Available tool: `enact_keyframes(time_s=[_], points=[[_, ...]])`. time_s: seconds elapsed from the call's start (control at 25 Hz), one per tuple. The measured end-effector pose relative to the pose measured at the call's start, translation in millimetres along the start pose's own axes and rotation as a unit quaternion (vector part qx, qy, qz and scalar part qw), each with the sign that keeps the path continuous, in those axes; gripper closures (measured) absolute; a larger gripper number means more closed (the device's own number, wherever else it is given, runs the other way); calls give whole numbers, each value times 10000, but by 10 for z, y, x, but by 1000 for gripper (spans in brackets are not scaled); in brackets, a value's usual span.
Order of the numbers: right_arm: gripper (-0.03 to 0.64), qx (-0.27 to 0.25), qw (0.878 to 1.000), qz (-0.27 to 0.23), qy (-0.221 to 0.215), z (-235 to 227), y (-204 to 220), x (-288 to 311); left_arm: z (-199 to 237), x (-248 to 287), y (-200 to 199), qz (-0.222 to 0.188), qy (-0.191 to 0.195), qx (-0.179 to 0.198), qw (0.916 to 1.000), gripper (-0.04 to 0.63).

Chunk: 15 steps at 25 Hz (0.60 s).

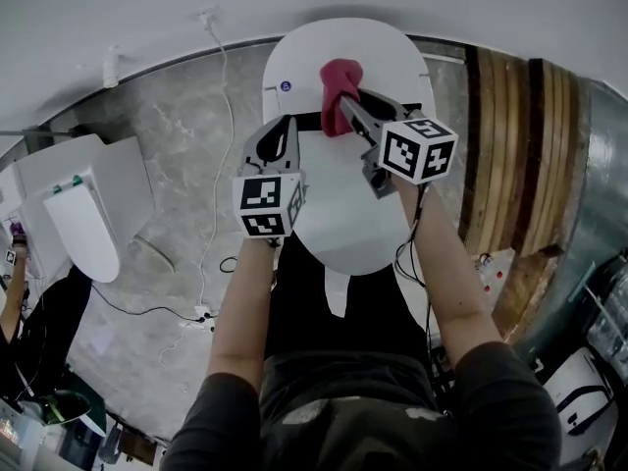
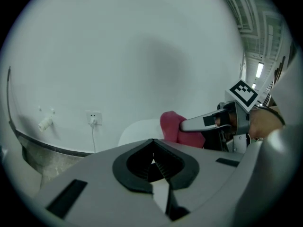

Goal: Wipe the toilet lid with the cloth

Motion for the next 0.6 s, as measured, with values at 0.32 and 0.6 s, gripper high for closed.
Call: enact_keyframes(time_s=[0.32, 0.6], points=[[540, -69, 9978, 615, -251, 622, 453, 915, 467, -147, 144, 125, 133, -108, 9998, 586], [540, -48, 9984, 560, -25, 495, 419, 919, 445, -159, 271, 239, 183, -101, 9995, 588]])
Point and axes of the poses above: the fingertips, and each gripper's own axes: x forward along the fingers, z to its left, y out of its underside, the point moved 7 cm from there along -x, backward along the fingers, and after that the axes turned 3 degrees about x, right-handed, at the moved point
